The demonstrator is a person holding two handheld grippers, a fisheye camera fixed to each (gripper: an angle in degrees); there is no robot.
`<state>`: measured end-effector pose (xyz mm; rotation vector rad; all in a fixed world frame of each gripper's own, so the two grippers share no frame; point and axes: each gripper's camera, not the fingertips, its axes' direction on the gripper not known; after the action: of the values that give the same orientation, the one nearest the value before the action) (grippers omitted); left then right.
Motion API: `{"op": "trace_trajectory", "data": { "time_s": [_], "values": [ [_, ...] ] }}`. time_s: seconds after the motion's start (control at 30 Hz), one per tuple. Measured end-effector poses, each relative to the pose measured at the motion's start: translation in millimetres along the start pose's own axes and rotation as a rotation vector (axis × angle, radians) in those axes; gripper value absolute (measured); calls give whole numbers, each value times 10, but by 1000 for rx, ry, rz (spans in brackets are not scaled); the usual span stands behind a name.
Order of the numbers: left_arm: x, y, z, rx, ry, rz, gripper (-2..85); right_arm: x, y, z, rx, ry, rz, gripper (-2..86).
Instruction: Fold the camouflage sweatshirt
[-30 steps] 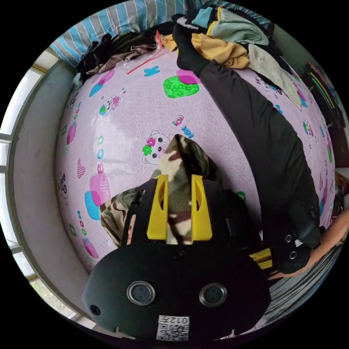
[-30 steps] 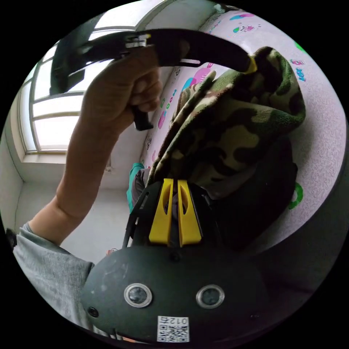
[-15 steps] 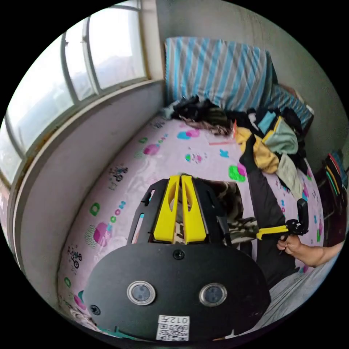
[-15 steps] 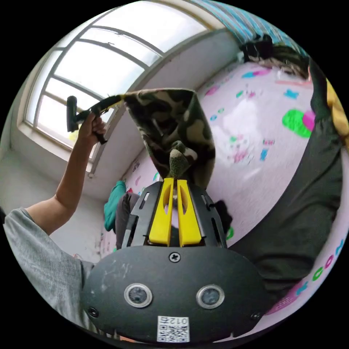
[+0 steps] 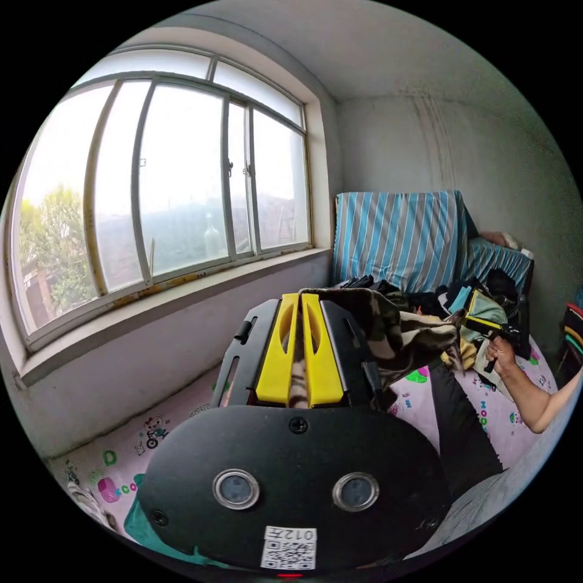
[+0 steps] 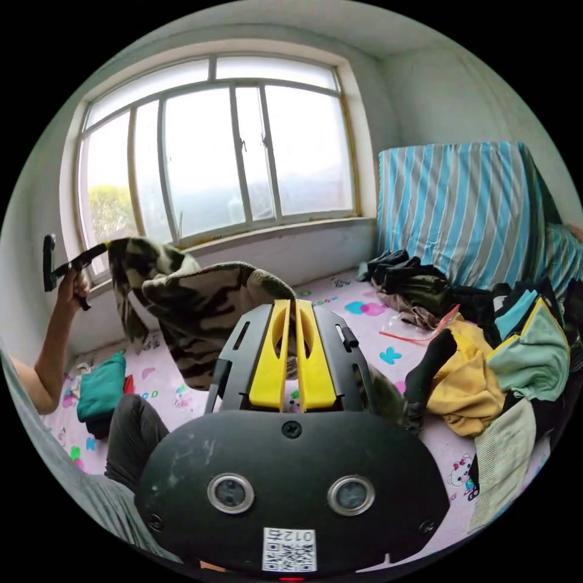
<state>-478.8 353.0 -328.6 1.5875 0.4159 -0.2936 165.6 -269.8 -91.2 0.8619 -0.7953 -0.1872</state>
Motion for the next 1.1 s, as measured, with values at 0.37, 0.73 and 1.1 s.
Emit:
{"op": "trace_trajectory", "data": {
  "time_s": [0.37, 0.73, 1.1],
  "values": [
    [-487, 46, -353, 142, -39, -74, 4, -456, -405, -1120, 313, 13, -13, -4],
    [-1570, -285, 2165, -310, 13, -68, 4, -285, -1186, 1144, -25, 18, -52, 5],
    [-2754, 735, 5340, -846, 69, -344, 11, 263, -801, 4080, -586, 53, 42, 71]
  ]
}}
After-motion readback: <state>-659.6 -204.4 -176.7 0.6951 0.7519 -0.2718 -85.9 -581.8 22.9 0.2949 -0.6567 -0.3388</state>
